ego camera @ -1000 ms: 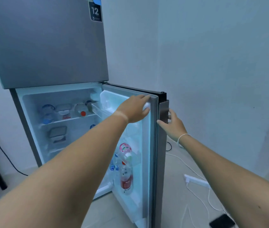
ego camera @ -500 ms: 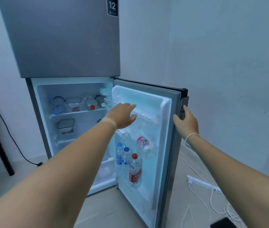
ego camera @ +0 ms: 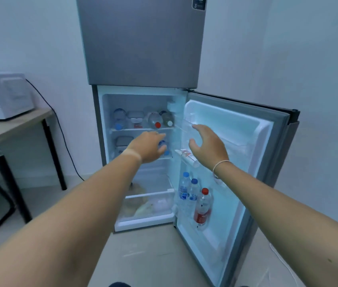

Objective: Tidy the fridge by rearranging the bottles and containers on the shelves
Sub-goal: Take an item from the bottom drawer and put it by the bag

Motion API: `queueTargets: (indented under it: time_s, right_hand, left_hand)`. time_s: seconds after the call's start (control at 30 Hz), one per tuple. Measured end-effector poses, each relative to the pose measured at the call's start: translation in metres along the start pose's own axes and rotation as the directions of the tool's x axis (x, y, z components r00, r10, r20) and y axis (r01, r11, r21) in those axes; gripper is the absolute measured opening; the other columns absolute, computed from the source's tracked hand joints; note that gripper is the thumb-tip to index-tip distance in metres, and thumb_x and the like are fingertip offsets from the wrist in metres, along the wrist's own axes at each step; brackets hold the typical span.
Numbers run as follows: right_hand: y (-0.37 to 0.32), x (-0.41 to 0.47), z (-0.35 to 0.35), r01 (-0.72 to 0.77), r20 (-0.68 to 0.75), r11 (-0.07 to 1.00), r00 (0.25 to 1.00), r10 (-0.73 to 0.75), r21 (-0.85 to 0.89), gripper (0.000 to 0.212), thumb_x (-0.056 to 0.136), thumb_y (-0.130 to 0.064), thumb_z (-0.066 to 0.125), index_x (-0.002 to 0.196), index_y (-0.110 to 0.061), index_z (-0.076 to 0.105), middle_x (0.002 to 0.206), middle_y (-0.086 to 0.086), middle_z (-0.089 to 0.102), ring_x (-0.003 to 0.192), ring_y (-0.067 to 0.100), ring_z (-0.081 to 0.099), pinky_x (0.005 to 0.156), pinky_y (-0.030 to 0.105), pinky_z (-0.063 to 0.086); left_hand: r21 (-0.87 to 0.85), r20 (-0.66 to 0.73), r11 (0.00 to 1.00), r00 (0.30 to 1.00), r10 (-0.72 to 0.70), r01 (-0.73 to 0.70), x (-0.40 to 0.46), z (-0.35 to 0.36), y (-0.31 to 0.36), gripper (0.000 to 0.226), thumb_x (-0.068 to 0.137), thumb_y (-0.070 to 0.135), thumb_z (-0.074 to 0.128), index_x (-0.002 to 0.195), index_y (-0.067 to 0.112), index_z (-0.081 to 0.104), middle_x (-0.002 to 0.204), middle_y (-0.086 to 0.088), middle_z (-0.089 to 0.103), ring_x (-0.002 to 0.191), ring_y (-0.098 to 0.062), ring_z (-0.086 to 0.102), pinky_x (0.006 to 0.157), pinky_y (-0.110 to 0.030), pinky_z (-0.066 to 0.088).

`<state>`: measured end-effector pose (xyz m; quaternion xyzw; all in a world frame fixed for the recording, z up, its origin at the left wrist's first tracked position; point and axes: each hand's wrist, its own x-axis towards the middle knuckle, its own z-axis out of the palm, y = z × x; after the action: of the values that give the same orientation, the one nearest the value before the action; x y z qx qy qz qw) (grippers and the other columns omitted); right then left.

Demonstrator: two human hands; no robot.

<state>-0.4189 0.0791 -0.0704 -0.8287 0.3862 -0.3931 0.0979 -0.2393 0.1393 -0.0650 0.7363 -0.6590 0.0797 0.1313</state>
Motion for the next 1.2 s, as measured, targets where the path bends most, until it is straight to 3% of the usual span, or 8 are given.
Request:
queueTargets:
  time_s: [0.13,0.5,0.83,1.2]
  right_hand:
    - [-0.004,0.005,0.034,-0.060,0.142,0.998,0.988,0.062,-0.019,0.047,0.091,-0.026,0.050,0.137,-0.017,0.045,0.144,0.002,0.046,0.130,0.023,0.046,0.105,0.034,0.038]
    - [0.007,0.068,0.157,-0.059,0.360,0.997,0.930,0.075,-0.056,0.053,0.090,-0.031,0.053,0.140,-0.017,0.040,0.146,0.004,0.042,0.131,0.025,0.045,0.106,0.035,0.037]
    - [0.027,0.157,0.282,-0.026,0.431,0.999,0.902,0.039,-0.037,0.054,0.091,-0.033,0.051,0.142,-0.018,0.037,0.148,0.001,0.040,0.132,0.023,0.043,0.106,0.035,0.038]
    - [0.030,0.187,0.307,-0.103,0.461,0.994,0.882,0.102,-0.024,0.055,0.092,-0.036,0.051,0.143,-0.021,0.036,0.149,-0.002,0.039,0.134,0.022,0.043,0.106,0.035,0.040]
  left_hand:
    - [0.015,0.022,0.998,0.998,-0.059,0.058,-0.010,0.003,-0.032,0.052,0.097,0.031,0.041,0.146,0.014,0.036,0.147,-0.010,0.044,0.131,-0.030,0.045,0.105,-0.044,0.042]
    - [0.062,0.058,0.979,0.978,-0.199,0.196,0.034,0.044,-0.137,0.052,0.097,0.034,0.039,0.147,0.018,0.035,0.147,-0.007,0.044,0.131,-0.029,0.045,0.105,-0.043,0.044]
    - [0.132,0.057,0.950,0.955,-0.291,0.282,0.115,0.103,-0.245,0.053,0.098,0.035,0.038,0.147,0.017,0.031,0.150,-0.007,0.038,0.133,-0.030,0.040,0.106,-0.043,0.043]
    - [0.057,-0.139,0.928,0.923,-0.359,0.369,0.148,0.093,-0.284,0.056,0.097,0.031,0.040,0.149,0.019,0.024,0.153,-0.009,0.030,0.132,-0.029,0.040,0.098,-0.039,0.045]
